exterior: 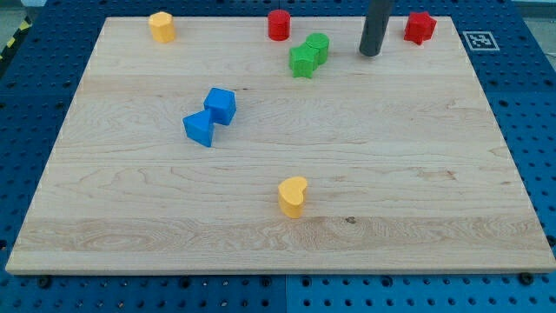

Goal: Push the yellow heart closer to the blue triangle

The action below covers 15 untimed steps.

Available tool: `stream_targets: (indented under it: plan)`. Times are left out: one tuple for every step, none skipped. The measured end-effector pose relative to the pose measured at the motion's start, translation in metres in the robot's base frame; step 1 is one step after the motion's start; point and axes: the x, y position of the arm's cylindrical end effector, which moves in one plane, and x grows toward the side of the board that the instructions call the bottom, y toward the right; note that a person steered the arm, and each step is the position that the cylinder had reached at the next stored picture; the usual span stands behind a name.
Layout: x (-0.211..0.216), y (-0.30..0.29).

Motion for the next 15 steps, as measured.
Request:
stream_targets:
  plan:
    - [0.056, 0.001]
    - [0.139, 0.021]
    - [0.219, 0.028]
    - [0.272, -0.018]
    - [0.275, -0.098]
    - [0.275, -0.177]
    - [0.271, -0.227]
    - [0.271, -0.237]
    - [0.305, -0.195]
    - [0.306, -0.154]
    - [0.279, -0.172]
    - [0.264, -0.209]
    - [0.251, -0.243]
    - [0.238, -0.250]
    - [0.247, -0.236]
